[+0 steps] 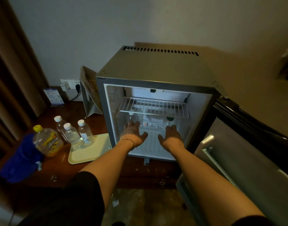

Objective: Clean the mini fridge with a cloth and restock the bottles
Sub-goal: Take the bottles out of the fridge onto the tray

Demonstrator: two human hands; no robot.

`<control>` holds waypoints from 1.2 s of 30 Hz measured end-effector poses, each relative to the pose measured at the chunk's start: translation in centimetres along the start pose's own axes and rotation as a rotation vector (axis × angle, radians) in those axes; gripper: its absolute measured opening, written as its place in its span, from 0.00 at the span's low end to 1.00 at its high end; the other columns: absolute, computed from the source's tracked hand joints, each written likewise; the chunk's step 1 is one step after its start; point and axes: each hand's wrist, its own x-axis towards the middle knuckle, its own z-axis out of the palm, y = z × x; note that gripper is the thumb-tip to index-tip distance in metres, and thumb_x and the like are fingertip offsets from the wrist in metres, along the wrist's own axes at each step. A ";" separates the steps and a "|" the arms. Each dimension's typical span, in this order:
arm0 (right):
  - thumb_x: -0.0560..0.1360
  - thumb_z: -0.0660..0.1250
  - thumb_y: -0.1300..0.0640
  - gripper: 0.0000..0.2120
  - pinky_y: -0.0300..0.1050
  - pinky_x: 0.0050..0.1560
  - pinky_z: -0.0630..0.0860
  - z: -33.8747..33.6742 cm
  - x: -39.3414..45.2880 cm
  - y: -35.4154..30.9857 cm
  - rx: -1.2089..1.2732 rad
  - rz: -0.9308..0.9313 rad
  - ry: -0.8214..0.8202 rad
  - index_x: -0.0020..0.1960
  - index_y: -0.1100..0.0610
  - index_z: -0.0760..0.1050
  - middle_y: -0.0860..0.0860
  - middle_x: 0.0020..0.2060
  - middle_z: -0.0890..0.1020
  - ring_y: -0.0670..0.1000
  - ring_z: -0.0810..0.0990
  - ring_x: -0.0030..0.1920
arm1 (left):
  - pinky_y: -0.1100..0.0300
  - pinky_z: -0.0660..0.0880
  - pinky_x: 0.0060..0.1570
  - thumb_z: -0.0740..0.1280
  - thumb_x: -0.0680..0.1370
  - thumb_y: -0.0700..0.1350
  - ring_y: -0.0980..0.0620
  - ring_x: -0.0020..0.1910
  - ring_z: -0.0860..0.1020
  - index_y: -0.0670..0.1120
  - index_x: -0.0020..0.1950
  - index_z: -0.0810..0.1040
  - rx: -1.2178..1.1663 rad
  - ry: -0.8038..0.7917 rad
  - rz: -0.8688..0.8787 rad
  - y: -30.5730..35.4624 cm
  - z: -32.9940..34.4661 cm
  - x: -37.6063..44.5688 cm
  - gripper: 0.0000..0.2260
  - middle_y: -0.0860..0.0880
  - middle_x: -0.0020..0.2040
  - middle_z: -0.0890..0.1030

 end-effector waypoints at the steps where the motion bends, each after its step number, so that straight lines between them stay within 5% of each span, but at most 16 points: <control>1: 0.83 0.58 0.43 0.33 0.53 0.70 0.69 0.2 0.6 0.1 0.010 -0.004 0.004 0.80 0.59 0.52 0.57 0.81 0.48 0.60 0.63 0.75 | 0.42 0.71 0.65 0.63 0.76 0.63 0.39 0.74 0.62 0.51 0.76 0.60 -0.001 0.028 0.011 -0.2 0.2 0.6 0.33 0.46 0.78 0.55; 6: 0.83 0.57 0.43 0.36 0.55 0.74 0.64 1.3 3.7 0.4 0.093 -0.007 0.134 0.82 0.58 0.45 0.58 0.81 0.44 0.62 0.58 0.77 | 0.40 0.66 0.67 0.66 0.76 0.61 0.34 0.73 0.59 0.48 0.77 0.59 -0.019 0.209 0.130 -1.5 0.9 4.0 0.35 0.41 0.76 0.59; 11: 0.80 0.64 0.47 0.27 0.54 0.62 0.75 2.2 6.4 0.1 0.190 -0.059 0.293 0.70 0.66 0.68 0.64 0.68 0.72 0.63 0.75 0.64 | 0.39 0.67 0.65 0.69 0.73 0.60 0.35 0.69 0.60 0.46 0.79 0.57 0.003 0.397 0.201 -2.3 1.6 5.9 0.40 0.39 0.75 0.60; 15: 0.78 0.68 0.51 0.27 0.54 0.62 0.74 3.5 7.5 0.4 0.278 -0.077 0.366 0.68 0.69 0.68 0.65 0.65 0.73 0.64 0.74 0.64 | 0.41 0.65 0.68 0.67 0.74 0.61 0.35 0.73 0.55 0.45 0.78 0.58 0.009 0.372 0.180 -2.7 1.8 7.0 0.39 0.40 0.76 0.58; 19: 0.78 0.59 0.37 0.36 0.55 0.66 0.70 3.9 8.8 0.9 0.272 -0.049 0.402 0.70 0.67 0.66 0.66 0.67 0.71 0.65 0.72 0.65 | 0.45 0.59 0.73 0.67 0.76 0.60 0.36 0.75 0.54 0.41 0.77 0.60 -0.022 0.365 0.156 -2.6 1.2 7.5 0.37 0.38 0.77 0.57; 22: 0.78 0.67 0.44 0.37 0.60 0.66 0.71 3.3 9.3 1.3 0.351 -0.051 0.481 0.73 0.69 0.60 0.67 0.71 0.64 0.69 0.71 0.66 | 0.47 0.58 0.74 0.66 0.77 0.61 0.36 0.77 0.53 0.41 0.79 0.57 -0.017 0.317 0.149 -2.4 0.9 8.1 0.38 0.39 0.79 0.55; 29: 0.77 0.68 0.54 0.17 0.53 0.57 0.75 3.1 11.3 1.3 0.471 -0.108 0.559 0.58 0.66 0.78 0.64 0.54 0.80 0.63 0.79 0.57 | 0.44 0.59 0.73 0.64 0.79 0.59 0.32 0.76 0.53 0.41 0.79 0.56 0.005 0.250 0.139 -2.6 2.0 8.9 0.36 0.41 0.80 0.47; 36: 0.76 0.70 0.51 0.18 0.54 0.59 0.76 3.5 11.7 1.2 0.702 -0.015 0.581 0.63 0.60 0.76 0.60 0.57 0.81 0.61 0.79 0.59 | 0.48 0.63 0.65 0.63 0.80 0.48 0.36 0.68 0.66 0.42 0.67 0.71 0.004 0.318 0.244 -3.4 1.6 9.2 0.18 0.37 0.70 0.69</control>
